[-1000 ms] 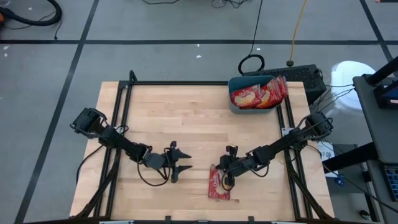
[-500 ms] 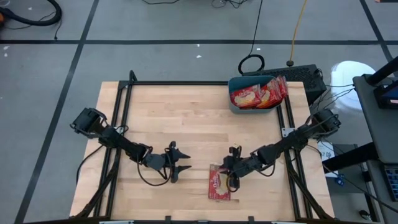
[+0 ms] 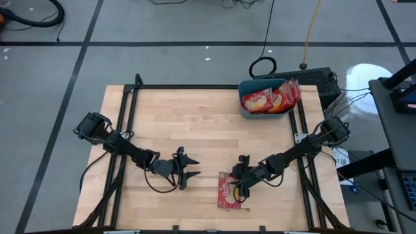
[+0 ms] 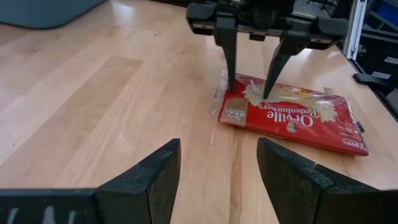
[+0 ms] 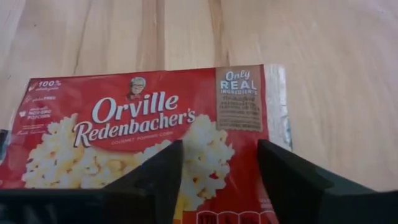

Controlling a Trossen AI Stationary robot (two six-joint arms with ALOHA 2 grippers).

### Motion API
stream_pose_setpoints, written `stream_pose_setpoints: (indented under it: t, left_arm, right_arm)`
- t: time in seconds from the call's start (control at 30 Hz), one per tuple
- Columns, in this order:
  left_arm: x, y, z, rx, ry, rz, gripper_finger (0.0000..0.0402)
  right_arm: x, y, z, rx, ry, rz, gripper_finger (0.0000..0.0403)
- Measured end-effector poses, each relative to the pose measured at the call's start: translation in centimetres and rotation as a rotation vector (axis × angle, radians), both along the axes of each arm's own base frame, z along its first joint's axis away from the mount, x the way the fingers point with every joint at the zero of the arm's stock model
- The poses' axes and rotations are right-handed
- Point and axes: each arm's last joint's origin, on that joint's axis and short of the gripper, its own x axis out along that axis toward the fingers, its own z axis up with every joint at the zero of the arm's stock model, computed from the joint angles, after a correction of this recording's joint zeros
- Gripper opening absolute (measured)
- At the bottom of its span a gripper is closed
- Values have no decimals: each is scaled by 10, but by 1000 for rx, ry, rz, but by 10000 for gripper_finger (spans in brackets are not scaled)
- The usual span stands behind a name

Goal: Sort popcorn bags into baskets
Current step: Put the popcorn bag into the blue bin

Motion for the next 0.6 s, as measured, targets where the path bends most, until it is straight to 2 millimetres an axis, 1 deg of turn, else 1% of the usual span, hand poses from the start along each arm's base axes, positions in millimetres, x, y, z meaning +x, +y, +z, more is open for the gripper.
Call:
stream_pose_setpoints:
  t: [0.1, 0.23, 0.27, 0.3, 0.4, 0.6]
  left_arm:
    - [0, 0, 0, 0, 0, 0, 214]
    - [0, 0, 0, 0, 0, 0, 214]
    - [0, 0, 0, 0, 0, 0, 214]
    - [0, 0, 0, 0, 0, 0, 214]
    - [0, 0, 0, 0, 0, 0, 214]
    - [0, 0, 0, -8, 0, 4, 214]
  right_arm:
    - [0, 0, -1, -8, -2, -2, 143]
    - [0, -1, -1, -17, -5, -24, 47]
    - [0, -1, -1, -15, -5, -27, 25]
    - [1, -1, -1, -14, -7, -30, 13]
    - [2, -2, -1, -23, -33, -90, 12]
    - [8, -5, 6, -76, -172, -226, 1]
